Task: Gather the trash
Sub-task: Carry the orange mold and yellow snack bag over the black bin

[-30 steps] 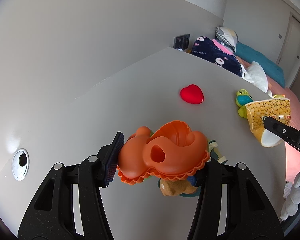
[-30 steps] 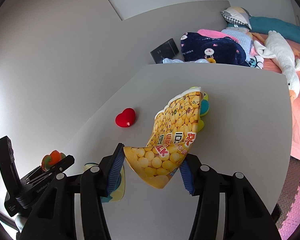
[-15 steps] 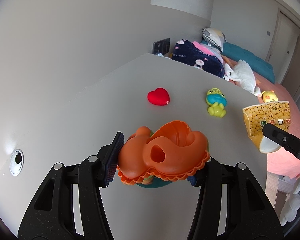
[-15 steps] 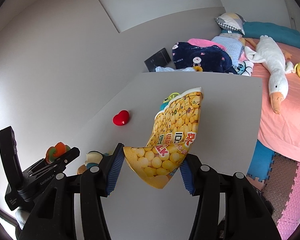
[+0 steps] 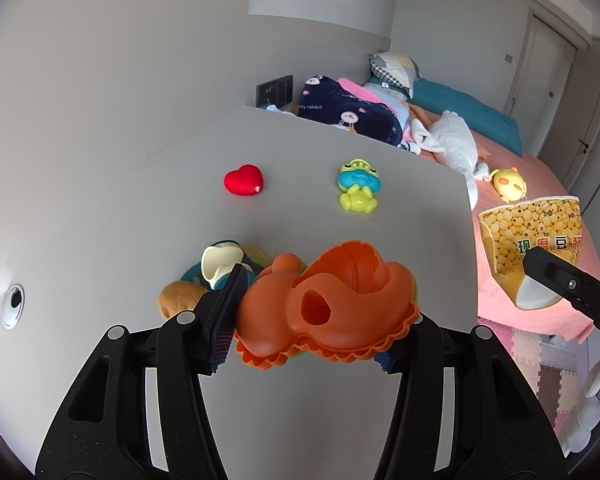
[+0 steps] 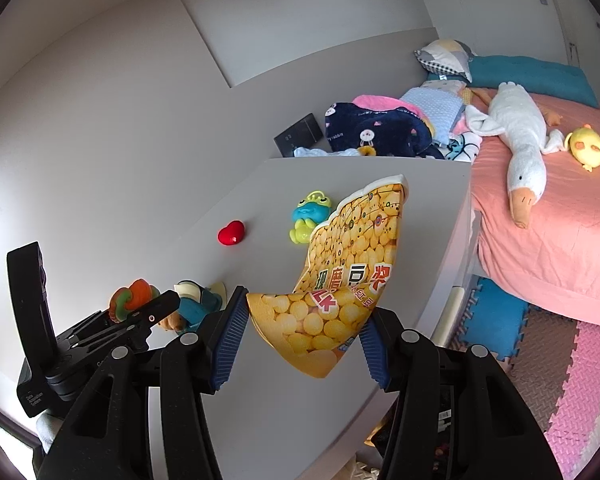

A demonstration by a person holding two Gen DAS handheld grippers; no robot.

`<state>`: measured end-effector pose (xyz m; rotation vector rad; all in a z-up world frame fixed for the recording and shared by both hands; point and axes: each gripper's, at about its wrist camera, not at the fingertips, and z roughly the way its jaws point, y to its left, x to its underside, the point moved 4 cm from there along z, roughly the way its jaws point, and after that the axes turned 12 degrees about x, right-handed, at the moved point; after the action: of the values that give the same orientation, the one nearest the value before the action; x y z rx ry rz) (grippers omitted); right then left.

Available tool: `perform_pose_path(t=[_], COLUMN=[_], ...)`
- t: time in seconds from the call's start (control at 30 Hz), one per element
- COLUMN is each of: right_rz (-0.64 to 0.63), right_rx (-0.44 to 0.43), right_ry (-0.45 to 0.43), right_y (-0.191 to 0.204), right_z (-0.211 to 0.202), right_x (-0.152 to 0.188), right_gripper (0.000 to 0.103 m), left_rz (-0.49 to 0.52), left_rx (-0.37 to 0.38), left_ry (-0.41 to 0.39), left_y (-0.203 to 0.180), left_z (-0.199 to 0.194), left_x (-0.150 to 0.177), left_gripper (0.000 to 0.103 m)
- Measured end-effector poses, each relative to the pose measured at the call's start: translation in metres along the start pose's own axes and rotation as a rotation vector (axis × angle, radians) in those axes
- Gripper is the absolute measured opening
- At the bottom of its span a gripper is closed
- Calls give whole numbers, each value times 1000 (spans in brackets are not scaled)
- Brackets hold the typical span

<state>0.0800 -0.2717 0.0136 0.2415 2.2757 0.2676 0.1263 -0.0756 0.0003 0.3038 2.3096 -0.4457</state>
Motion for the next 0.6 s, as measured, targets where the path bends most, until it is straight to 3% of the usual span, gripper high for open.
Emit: perform_pose_path(t=[0.6], right_rz=[56], right_rx=[79], right_ry=[-38], right_y=[-57], right_z=[-49], right_x=[19], right_gripper=[54], left_rz=[93], left_rx=[84], left_ry=[25], left_y=[-78], left_z=[4], left_x=[14], left_gripper=[53])
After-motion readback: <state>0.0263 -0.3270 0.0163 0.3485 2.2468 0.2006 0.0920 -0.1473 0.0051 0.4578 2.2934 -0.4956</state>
